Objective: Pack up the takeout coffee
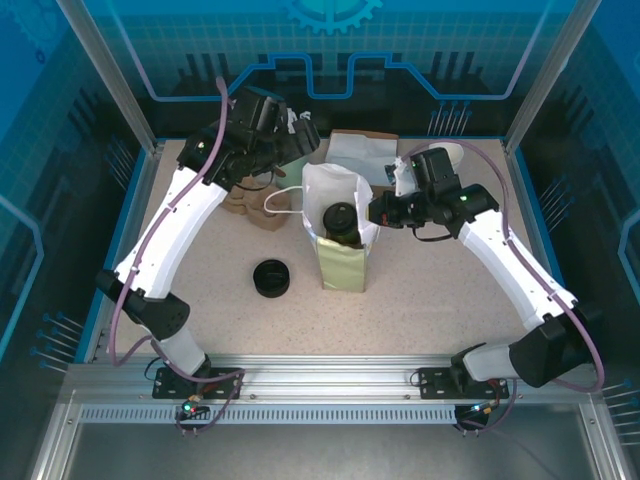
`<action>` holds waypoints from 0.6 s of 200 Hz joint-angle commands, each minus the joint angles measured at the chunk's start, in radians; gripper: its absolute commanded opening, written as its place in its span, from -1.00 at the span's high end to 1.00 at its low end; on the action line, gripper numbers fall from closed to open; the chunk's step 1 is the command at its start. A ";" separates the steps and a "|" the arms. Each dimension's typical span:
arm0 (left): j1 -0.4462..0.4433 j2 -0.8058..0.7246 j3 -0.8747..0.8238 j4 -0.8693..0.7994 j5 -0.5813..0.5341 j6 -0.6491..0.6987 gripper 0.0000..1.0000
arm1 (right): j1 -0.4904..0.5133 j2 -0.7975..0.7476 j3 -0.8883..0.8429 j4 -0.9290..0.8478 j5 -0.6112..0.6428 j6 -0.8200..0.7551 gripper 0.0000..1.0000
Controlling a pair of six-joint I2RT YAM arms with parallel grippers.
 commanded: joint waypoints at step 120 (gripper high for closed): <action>0.186 0.184 0.075 0.145 -0.227 0.201 -0.88 | 0.023 -0.041 -0.163 0.190 -0.088 0.108 1.00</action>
